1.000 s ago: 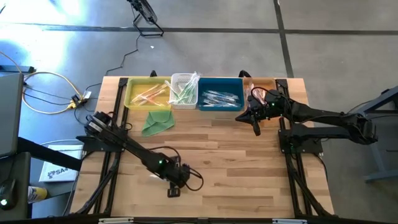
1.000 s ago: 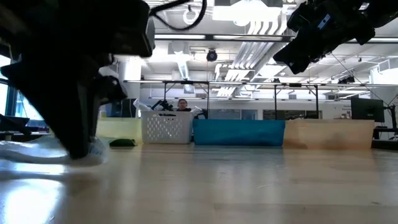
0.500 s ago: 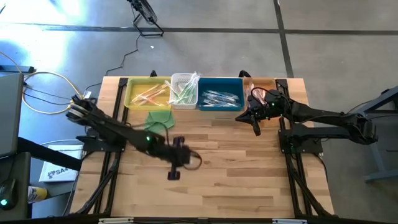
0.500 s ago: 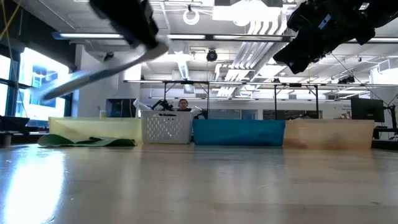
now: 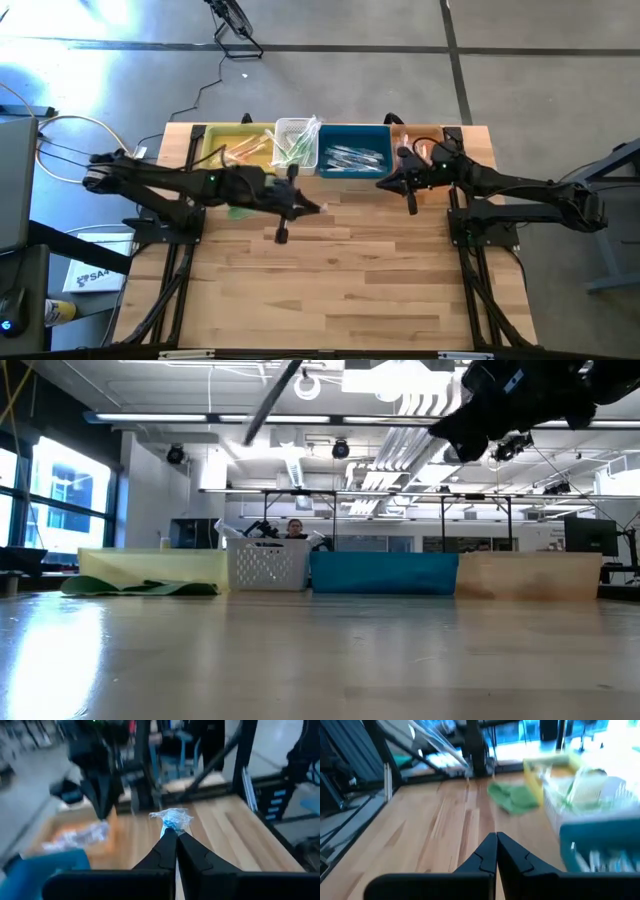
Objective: Pick & Place Toothbrushes
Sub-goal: Put the blue toothbrush into the blue bin
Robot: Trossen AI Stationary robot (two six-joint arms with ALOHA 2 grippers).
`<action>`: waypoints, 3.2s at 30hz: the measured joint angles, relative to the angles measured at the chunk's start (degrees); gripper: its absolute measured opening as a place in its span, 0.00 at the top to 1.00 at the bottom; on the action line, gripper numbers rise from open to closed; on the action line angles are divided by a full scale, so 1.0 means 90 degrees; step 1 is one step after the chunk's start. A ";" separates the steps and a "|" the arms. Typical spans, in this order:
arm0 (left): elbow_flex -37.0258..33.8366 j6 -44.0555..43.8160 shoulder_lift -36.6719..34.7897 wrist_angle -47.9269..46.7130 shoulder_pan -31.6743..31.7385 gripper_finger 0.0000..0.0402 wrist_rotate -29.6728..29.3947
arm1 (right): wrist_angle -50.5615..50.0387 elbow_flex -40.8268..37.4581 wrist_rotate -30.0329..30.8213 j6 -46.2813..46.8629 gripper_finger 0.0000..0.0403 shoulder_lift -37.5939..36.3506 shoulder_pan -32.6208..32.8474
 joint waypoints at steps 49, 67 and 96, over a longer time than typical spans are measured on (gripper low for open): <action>-0.0007 0.0591 0.0042 0.1272 0.0688 1.00 0.1025 | 0.5767 0.1762 0.1285 -0.0335 0.48 0.4486 0.1988; -0.0007 0.0639 0.0042 0.1267 0.0685 1.00 0.1045 | 0.5743 0.1870 0.1201 -0.0833 0.70 0.4583 0.2236; -0.0005 0.0671 0.0035 0.1272 0.0690 0.95 0.0957 | 0.5725 0.1863 0.1156 -0.0761 0.97 0.4583 0.2243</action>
